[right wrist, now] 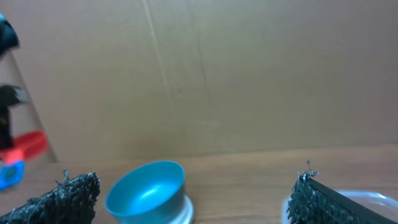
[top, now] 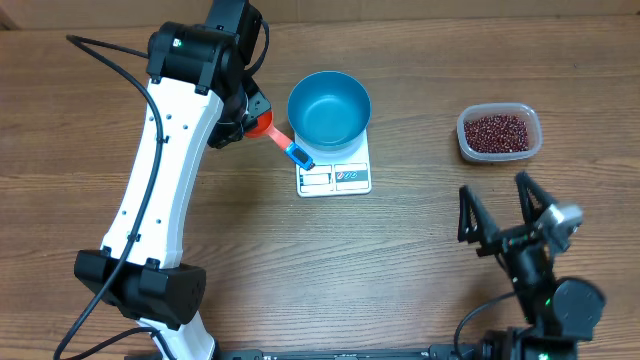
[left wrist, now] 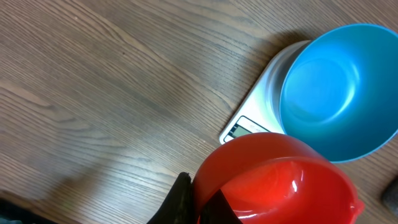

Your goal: Scoop item into bowl and weigh 150g on scale

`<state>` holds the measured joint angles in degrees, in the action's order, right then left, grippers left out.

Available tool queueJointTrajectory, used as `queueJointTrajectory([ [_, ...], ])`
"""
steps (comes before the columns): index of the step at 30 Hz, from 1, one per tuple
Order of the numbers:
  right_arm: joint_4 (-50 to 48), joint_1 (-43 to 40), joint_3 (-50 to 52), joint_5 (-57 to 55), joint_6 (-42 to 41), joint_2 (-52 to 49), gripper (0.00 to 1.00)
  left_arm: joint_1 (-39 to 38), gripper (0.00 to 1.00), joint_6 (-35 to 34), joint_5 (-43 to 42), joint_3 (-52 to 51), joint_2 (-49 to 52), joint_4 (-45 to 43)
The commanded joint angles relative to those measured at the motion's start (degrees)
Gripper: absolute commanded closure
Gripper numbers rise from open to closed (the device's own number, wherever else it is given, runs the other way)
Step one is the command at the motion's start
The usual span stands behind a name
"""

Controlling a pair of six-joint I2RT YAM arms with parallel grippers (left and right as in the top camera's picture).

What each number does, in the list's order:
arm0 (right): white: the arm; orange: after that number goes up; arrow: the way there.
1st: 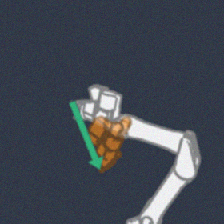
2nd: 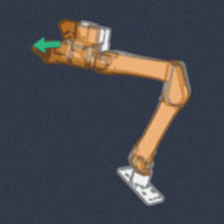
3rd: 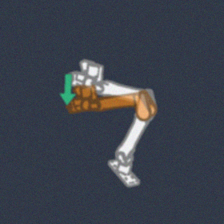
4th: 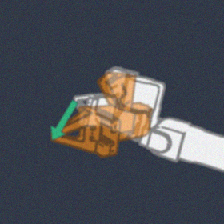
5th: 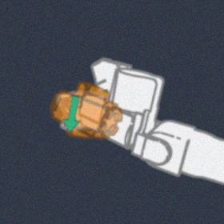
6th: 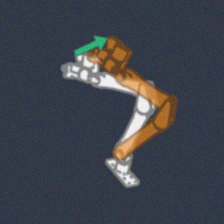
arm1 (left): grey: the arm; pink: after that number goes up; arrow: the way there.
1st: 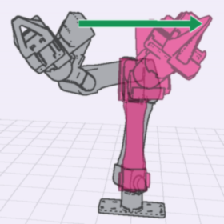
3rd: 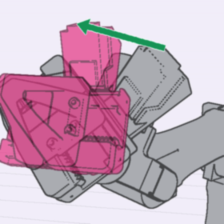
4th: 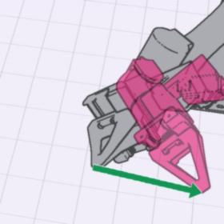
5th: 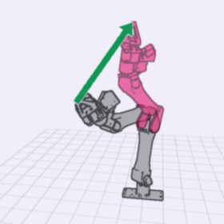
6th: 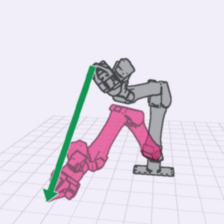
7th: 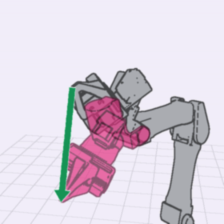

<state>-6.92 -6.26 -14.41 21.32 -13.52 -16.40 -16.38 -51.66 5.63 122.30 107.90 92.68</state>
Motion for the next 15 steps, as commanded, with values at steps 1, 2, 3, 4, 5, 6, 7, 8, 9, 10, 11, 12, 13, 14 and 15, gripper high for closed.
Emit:
queueJointTrajectory([
  [1, 1.88, 0.13, -8.41, 4.39, -4.35, -9.66, 0.00, -0.26, 0.96, -3.37, -1.27, 0.76, -0.37, -0.22],
  [2, 2.89, 0.13, -10.93, 6.25, -4.48, -13.14, 0.00, -0.26, 0.96, -4.24, -1.27, 0.76, -0.37, -0.20],
  [3, 4.07, 0.13, -13.94, 8.87, -4.52, -17.29, 0.00, -0.26, 0.96, -5.09, -1.31, 0.74, -0.37, -0.20],
  [4, 5.05, 0.13, -16.96, 11.87, -4.52, -21.59, 0.00, -0.26, 0.96, -5.95, -1.55, 0.74, -0.37, -0.22],
  [5, 5.60, 0.13, -19.43, 14.73, -4.55, -25.20, 0.00, -0.26, 0.96, -6.69, -2.01, 0.74, -0.37, -0.26],
  [6, 5.75, 0.13, -21.79, 18.08, -4.55, -28.79, 0.00, -0.26, 0.96, -7.28, -2.67, 0.74, -0.37, -0.46],
  [7, 5.55, 0.15, -24.00, 21.81, -4.55, -32.20, 0.00, -0.26, 0.96, -7.85, -3.30, 0.74, -0.37, -0.81],
  [8, 4.92, 0.15, -25.99, 25.64, -4.52, -35.36, 0.00, -0.26, 0.96, -8.26, -4.15, 0.74, -0.37, -1.29],
  [9, 3.69, 0.15, -28.00, 30.08, -4.55, -38.82, 0.00, -0.26, 0.96, -8.79, -4.90, 0.74, -0.37, -1.97],
  [10, 1.84, 0.15, -29.57, 34.99, -4.92, -41.90, 0.00, -0.26, 0.96, -9.16, -5.73, 0.74, -0.37, -2.80],
  [11, 0.33, 0.15, -30.56, 39.30, -5.86, -44.41, 0.00, -0.26, 0.96, -9.51, -6.40, 0.74, -0.37, -3.65],
  [12, -1.29, 0.15, -31.17, 43.45, -7.69, -46.69, 0.00, -0.26, 0.96, -10.01, -6.97, 0.74, -0.37, -4.33],
  [13, -3.67, 0.15, -31.41, 47.58, -10.78, -49.11, 0.00, -0.26, 0.96, -10.88, -7.78, 0.74, -0.37, -5.09],
  [14, -6.38, 0.15, -31.41, 49.83, -14.51, -50.97, 0.00, -0.26, 0.96, -11.96, -8.48, 0.74, -0.37, -5.53],
  [15, -9.05, 0.15, -31.41, 50.75, -19.04, -52.68, 0.00, -0.28, 0.96, -12.98, -8.90, 0.74, -0.37, -5.95],
])
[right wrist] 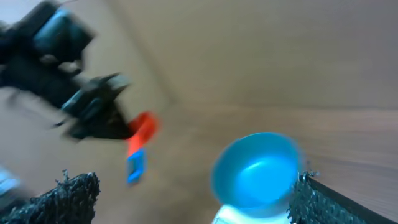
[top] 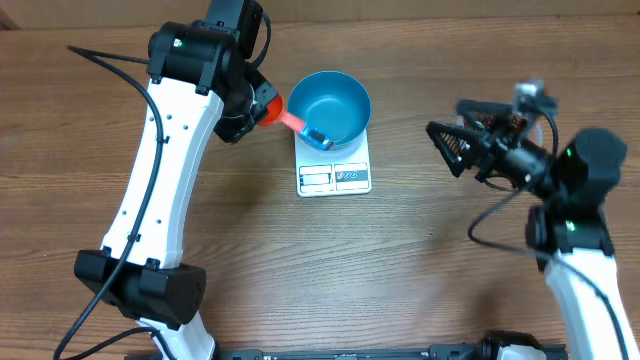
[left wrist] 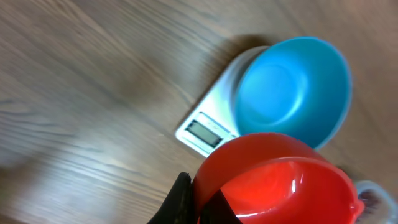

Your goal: Scoop item into bowl and weigh 150g on scale

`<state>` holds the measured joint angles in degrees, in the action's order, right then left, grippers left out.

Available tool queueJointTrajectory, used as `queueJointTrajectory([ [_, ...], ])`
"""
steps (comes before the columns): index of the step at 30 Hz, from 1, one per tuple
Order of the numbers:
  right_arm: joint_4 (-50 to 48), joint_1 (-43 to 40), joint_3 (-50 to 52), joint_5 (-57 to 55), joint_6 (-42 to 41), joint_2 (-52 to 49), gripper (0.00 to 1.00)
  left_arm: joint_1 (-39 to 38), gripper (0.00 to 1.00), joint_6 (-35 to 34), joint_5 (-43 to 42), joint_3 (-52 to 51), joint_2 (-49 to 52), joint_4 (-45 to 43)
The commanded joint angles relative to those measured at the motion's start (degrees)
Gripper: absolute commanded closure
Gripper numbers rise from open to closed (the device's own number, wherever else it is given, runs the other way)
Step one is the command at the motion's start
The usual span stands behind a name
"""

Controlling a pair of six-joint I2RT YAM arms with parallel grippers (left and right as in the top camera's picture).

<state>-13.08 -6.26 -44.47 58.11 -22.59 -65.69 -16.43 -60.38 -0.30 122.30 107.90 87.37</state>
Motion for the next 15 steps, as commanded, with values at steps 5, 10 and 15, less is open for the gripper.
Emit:
queueJointTrajectory([
  [5, -10.78, 0.15, -1.36, 13.88, -33.05, -9.40, 0.00, -0.90, 0.96, -8.48, -3.74, 0.74, -0.37, -3.45],
  [10, -12.15, 1.09, -1.36, 11.93, -38.10, -10.93, 0.00, -2.58, 0.96, -12.98, -4.26, 0.74, -0.37, -6.40],
  [15, -12.15, 5.01, -1.36, 7.74, -38.07, -10.93, 0.00, -6.38, 0.96, -17.86, -3.56, 0.74, -0.20, -8.83],
])
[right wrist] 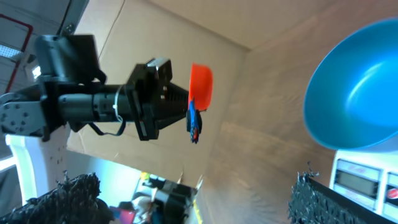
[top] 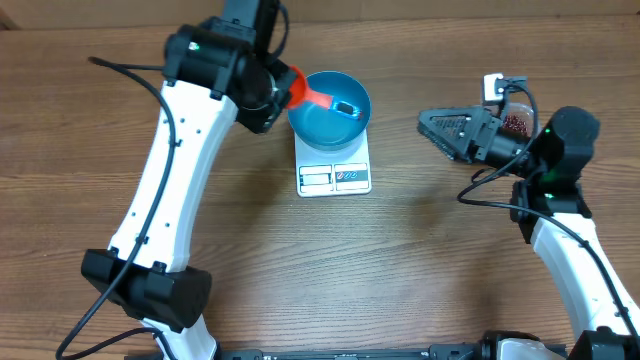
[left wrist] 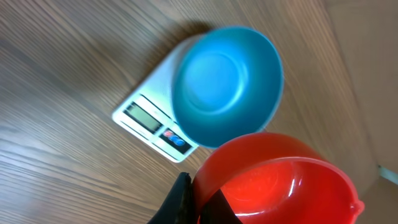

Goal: Scoop item into bowl and weigh 150g on scale
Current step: 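Grasp the red cup's blue handle with the right gripper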

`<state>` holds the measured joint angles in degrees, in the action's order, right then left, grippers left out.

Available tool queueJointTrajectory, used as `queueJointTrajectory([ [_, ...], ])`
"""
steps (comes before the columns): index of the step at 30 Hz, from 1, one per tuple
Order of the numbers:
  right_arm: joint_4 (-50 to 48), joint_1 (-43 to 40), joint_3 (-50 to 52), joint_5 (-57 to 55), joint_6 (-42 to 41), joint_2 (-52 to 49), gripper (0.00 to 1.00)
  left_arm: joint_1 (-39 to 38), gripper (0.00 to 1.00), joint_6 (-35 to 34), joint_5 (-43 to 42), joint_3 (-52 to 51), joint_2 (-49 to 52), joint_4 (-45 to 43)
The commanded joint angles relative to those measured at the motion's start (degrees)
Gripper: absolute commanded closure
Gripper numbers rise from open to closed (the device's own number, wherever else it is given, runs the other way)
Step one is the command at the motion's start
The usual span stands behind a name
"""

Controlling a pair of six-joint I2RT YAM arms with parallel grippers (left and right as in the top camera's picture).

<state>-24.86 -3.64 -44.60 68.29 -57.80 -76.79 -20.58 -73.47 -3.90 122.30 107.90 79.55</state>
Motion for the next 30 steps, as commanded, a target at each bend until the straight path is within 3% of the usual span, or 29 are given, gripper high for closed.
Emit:
queueJointTrajectory([
  [1, -0.37, 3.39, -1.22, -3.78, -2.86, 0.17, 0.00, -2.99, 0.96, -5.01, 0.24, 0.74, -0.09, -1.68],
  [7, -0.37, 6.32, -1.22, -7.89, -2.82, 0.17, 0.01, -7.80, 0.96, -4.98, 1.77, 0.74, 0.76, -4.66],
  [12, -0.35, 6.32, -1.22, -7.85, -2.82, 0.17, 0.10, -10.88, 0.95, -4.96, 2.82, 0.74, 1.53, -4.00],
  [22, -0.35, 6.32, -1.22, -7.87, -2.84, 0.17, 0.42, -12.79, 0.96, -4.96, 4.42, 0.70, 3.02, -4.42],
  [30, -0.35, 6.32, -1.22, -7.85, -2.84, 0.17, 0.50, -12.79, 0.96, -4.98, 4.33, 0.70, 3.65, -5.38],
])
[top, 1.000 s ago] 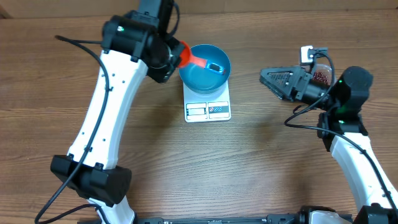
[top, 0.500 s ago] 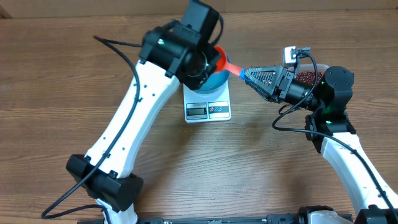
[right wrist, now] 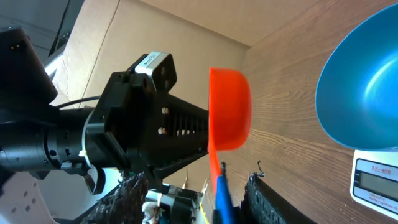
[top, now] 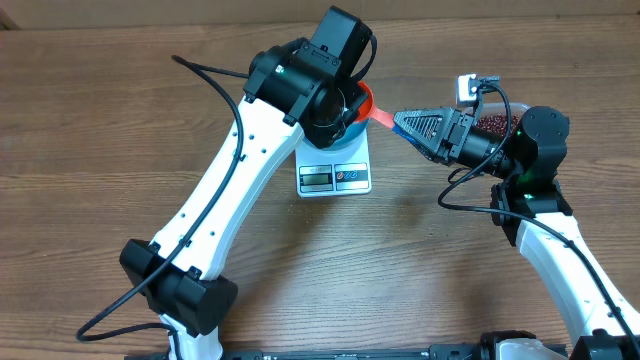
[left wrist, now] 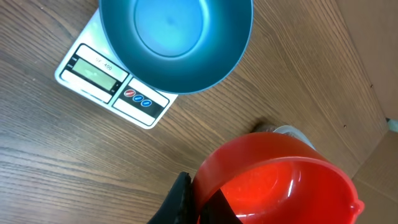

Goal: Scoop item into bowl and weigh 150g on scale
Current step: 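Grasp the red cup's blue handle with the right gripper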

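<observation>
My left gripper (top: 352, 100) is shut on the cup of the red scoop (left wrist: 280, 180), just right of the blue bowl (left wrist: 174, 37) on the white scale (left wrist: 112, 81). The scoop's blue handle (right wrist: 222, 199) points right. It lies between the fingers of my right gripper (right wrist: 198, 194), which is open around it, closer to the right finger (right wrist: 267, 199). In the overhead view the right gripper (top: 398, 120) meets the scoop (top: 375, 112) from the right, and the left arm hides most of the bowl.
A clear tub of red beans (top: 497, 124) stands at the back right, partly behind the right arm. The left arm reaches from the front left across the scale (top: 335, 176). A cardboard wall closes off the back of the table.
The left gripper has moved right from the bowl's left rim to its right side. The scoop's handle now lies between the right gripper's fingers, which stand closer together.
The left gripper held the scoop left of the bowl while the right gripper sat open at the front right. The right arm was then up by the bean tub, then pointing left at the bowl. Now both grippers meet at the scoop.
</observation>
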`<state>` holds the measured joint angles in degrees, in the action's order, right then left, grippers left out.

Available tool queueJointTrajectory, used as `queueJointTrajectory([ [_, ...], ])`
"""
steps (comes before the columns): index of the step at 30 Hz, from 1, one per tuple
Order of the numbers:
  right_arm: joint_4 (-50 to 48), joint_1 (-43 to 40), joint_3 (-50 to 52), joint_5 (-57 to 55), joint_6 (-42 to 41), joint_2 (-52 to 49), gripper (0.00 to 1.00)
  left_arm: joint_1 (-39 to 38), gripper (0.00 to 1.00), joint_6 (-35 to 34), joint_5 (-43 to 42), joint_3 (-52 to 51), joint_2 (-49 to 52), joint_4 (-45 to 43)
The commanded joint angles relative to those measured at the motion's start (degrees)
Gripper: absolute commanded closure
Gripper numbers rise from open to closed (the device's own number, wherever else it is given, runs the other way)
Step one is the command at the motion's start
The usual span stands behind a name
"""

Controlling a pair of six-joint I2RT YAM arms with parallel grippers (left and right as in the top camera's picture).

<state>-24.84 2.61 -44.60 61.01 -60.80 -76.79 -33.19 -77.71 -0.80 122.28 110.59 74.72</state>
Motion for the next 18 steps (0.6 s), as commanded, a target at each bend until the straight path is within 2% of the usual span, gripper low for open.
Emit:
queueJointTrajectory([
  [1, -0.37, 0.07, -1.22, -0.57, 0.17, 0.17, 0.51, -0.17, 0.96, -0.74, 1.25, 0.72, 0.96, -0.74],
  [10, -0.17, 0.07, -1.22, -0.55, 0.17, 0.17, 0.72, -0.17, 0.96, -0.74, 1.42, 0.72, 0.96, -1.31],
  [15, -0.15, 0.07, -1.22, -0.55, 0.17, 0.17, 0.92, -0.17, 0.96, -0.72, 2.29, 0.72, 1.05, -1.27],
  [18, -0.15, 0.07, -1.22, -0.55, 0.20, 0.17, 0.96, -0.15, 0.96, -0.74, 2.29, 0.72, 1.05, -1.31],
])
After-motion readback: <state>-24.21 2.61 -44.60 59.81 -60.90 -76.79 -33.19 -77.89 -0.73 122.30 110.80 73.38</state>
